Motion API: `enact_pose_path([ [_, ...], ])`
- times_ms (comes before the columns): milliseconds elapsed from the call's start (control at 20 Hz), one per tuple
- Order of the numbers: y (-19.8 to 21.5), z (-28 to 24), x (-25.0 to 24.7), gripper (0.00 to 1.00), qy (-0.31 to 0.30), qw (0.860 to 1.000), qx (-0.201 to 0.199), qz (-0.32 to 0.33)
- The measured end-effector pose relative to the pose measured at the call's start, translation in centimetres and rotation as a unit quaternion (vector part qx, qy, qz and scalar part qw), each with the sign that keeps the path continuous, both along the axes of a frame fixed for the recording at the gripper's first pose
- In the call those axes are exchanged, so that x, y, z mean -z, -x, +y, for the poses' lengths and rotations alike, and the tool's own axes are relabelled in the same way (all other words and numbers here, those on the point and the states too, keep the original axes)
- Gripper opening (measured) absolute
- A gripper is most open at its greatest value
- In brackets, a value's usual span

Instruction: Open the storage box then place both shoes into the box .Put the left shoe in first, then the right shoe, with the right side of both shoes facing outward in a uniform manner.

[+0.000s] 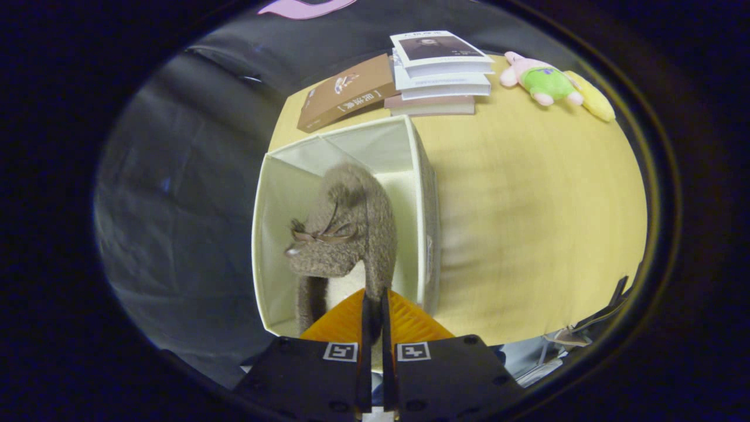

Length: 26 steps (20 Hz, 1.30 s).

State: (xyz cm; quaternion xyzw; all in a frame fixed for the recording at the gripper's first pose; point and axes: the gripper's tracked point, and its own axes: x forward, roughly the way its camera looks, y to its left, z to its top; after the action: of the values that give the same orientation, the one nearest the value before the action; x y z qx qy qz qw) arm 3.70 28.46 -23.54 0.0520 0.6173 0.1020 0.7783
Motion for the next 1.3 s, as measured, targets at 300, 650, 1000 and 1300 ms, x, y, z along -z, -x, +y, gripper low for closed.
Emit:
enact_pose_path([
  [300, 0.6, 3.0, -6.0, 0.5, -0.112, 0.993, -0.009, -0.033],
  [650, 0.8, 0.0, -12.3, 0.97, -0.16, 0.974, -0.078, -0.14],
  [1000, -2.9, -10.2, -18.7, 0.97, -0.083, 0.926, -0.055, -0.365],
  [1300, -5.2, -17.9, -22.3, 0.97, -0.021, 0.867, -0.007, -0.498],
])
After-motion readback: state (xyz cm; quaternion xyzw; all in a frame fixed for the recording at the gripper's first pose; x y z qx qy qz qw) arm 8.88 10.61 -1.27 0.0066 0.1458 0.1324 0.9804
